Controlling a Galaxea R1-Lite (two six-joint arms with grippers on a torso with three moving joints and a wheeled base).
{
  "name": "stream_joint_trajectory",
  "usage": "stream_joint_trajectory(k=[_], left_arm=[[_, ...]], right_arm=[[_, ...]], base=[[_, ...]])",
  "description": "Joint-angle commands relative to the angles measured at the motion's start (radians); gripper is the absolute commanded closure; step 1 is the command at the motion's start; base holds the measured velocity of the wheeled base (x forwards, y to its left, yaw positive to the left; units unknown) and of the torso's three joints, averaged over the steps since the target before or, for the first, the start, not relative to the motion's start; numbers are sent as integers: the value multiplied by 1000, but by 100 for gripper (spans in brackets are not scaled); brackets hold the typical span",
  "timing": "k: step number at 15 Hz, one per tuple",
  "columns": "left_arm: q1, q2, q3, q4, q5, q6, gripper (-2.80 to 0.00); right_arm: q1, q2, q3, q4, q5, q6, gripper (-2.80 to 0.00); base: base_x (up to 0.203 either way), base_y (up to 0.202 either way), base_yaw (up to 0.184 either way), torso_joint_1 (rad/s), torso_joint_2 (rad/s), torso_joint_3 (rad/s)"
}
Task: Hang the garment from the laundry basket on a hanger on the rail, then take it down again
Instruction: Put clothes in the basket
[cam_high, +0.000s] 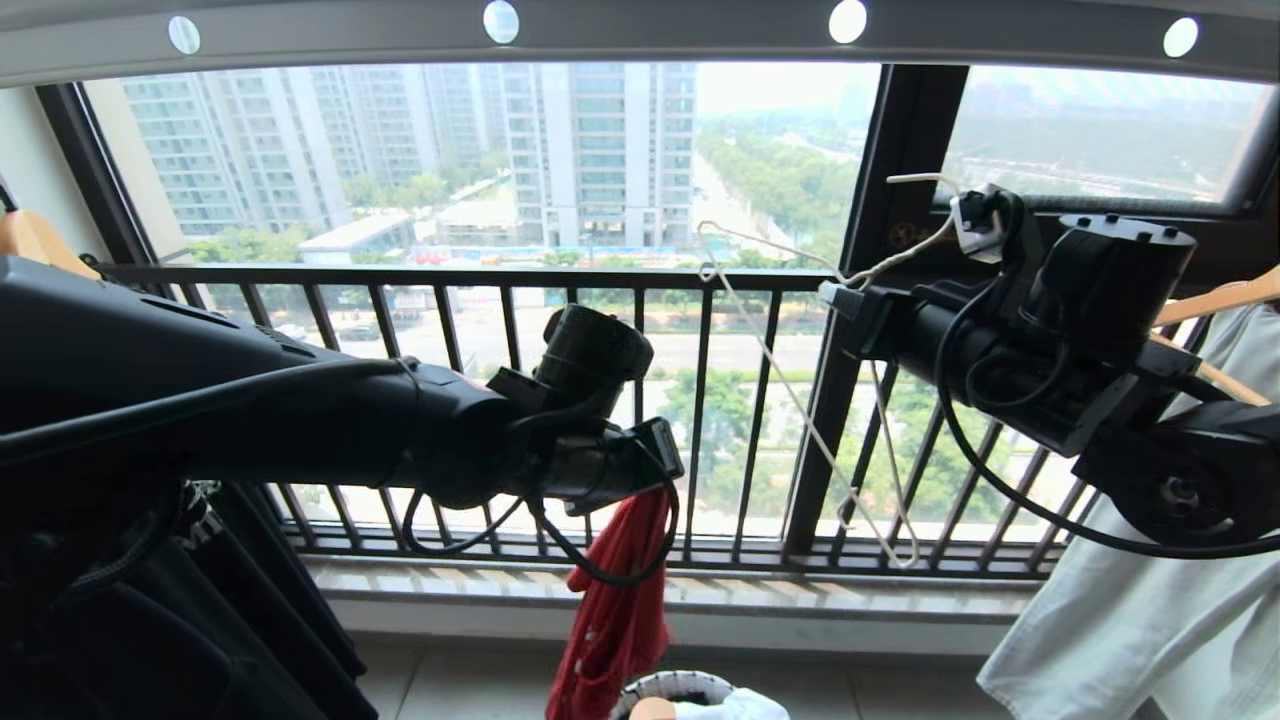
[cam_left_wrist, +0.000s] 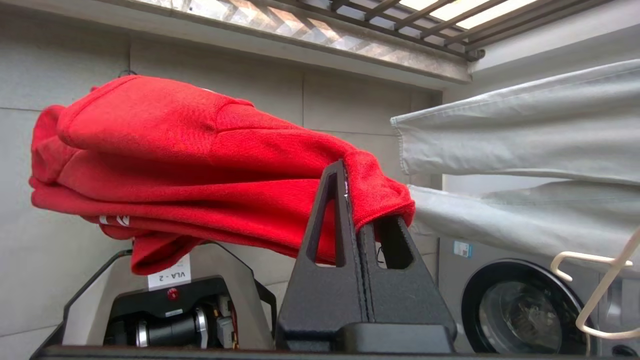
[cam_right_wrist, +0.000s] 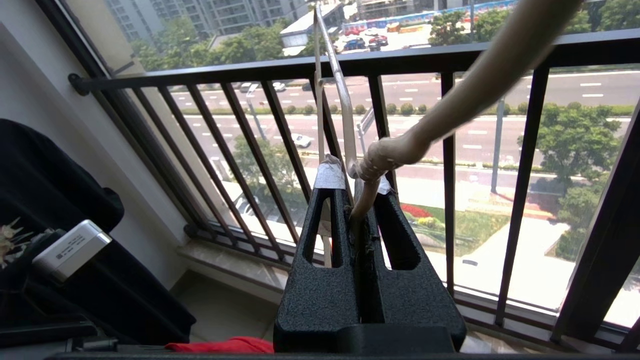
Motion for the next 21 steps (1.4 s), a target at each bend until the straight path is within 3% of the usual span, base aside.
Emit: stream_joint_trajectory(k=[1, 7, 9, 14, 21], left_arm=[[-13, 19, -5, 0, -2, -16, 0], [-14, 46, -5, -7, 9, -2, 0], [-7, 123, -1, -31, 28, 52, 0], [-1, 315, -28, -103, 215, 160, 0], [-5, 343, -25, -102, 218, 197, 0]], right_arm=[[-1, 0, 1, 2, -1, -1, 0], [-1, 4, 0, 8, -1, -11, 0], [-4, 1, -2, 9, -1, -11, 0], [-13, -21, -3, 8, -1, -12, 0], [-19, -35, -1, 8, -1, -19, 0]], base=[[0, 0, 0, 0, 0, 0], [0, 0, 0, 0, 0, 0], [0, 0, 0, 0, 0, 0], [0, 0, 0, 0, 0, 0], [0, 0, 0, 0, 0, 0]])
